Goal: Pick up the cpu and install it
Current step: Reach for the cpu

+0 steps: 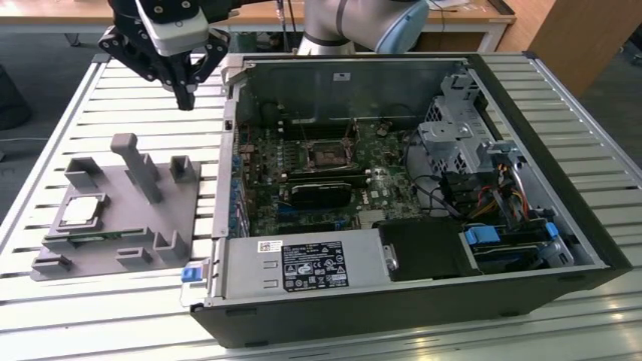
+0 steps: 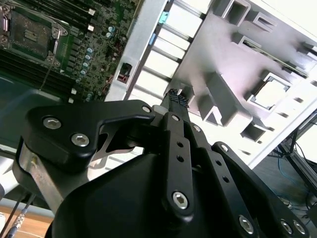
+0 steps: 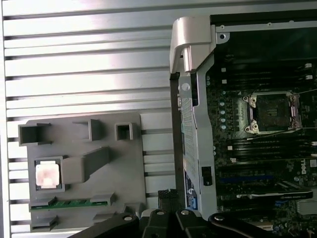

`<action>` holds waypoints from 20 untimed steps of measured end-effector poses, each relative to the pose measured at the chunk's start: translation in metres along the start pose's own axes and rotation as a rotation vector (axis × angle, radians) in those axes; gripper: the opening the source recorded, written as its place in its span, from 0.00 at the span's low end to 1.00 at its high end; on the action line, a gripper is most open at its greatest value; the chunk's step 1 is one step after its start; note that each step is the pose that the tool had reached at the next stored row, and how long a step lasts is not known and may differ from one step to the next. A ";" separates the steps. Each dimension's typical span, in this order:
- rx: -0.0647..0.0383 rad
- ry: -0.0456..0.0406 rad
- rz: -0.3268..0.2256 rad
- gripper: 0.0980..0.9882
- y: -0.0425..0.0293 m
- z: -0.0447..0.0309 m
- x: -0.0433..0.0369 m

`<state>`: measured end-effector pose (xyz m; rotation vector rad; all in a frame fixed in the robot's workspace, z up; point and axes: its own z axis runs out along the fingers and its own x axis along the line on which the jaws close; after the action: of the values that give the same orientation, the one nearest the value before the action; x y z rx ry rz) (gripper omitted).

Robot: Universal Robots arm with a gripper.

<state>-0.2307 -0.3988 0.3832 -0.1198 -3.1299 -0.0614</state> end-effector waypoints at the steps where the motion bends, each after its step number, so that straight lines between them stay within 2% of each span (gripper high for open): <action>1: 0.000 0.0003 0.000 0.01 -0.0001 0.0001 0.0007; 20: 0.001 0.0084 0.000 0.01 -0.0007 0.0021 0.0081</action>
<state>-0.2388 -0.3989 0.3812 -0.1198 -3.1215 -0.0607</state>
